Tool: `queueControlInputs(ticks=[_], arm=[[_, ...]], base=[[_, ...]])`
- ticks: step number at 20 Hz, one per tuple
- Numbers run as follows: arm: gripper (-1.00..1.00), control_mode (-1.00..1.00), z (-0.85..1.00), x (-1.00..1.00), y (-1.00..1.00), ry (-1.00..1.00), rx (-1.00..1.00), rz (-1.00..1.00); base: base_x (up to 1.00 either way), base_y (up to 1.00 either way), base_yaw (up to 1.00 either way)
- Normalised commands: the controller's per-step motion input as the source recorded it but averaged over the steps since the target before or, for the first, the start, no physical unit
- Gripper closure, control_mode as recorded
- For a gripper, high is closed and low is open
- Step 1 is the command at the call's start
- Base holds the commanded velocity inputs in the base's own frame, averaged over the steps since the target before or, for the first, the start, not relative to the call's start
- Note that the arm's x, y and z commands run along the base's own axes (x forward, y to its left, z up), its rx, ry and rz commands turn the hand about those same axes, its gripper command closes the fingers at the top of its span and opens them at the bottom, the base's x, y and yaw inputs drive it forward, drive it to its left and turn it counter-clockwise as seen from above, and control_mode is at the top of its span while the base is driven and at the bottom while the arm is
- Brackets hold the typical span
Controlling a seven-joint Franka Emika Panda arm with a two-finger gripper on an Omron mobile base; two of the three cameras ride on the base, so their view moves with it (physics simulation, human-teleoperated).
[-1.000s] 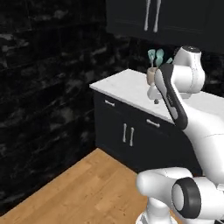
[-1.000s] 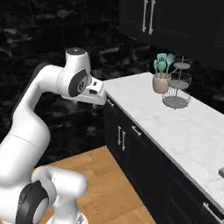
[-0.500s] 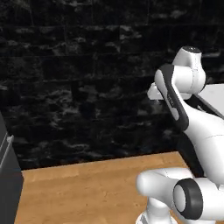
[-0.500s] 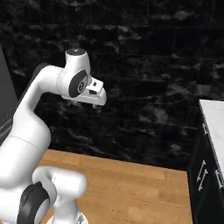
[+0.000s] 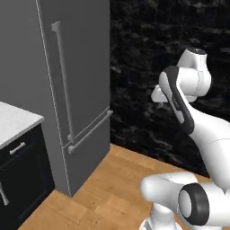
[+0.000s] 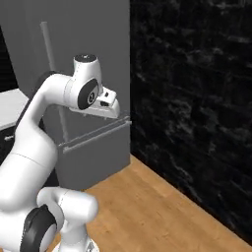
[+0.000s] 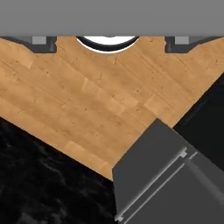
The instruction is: Navigate to the electric kettle.
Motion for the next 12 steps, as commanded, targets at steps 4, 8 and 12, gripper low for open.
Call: queueControlInputs(ticks=[4,8,12], arm=[[-1.0,1.0,0.0,0.0,0.0,0.0,0.0,0.0],[-1.0,1.0,0.0,0.0,0.0,0.0,0.0,0.0],[-1.0,1.0,0.0,0.0,0.0,0.0,0.0,0.0]], base=[[0.0,0.49,0.94],[0.03,0.69,0.83],[0.61,0.5,0.67]])
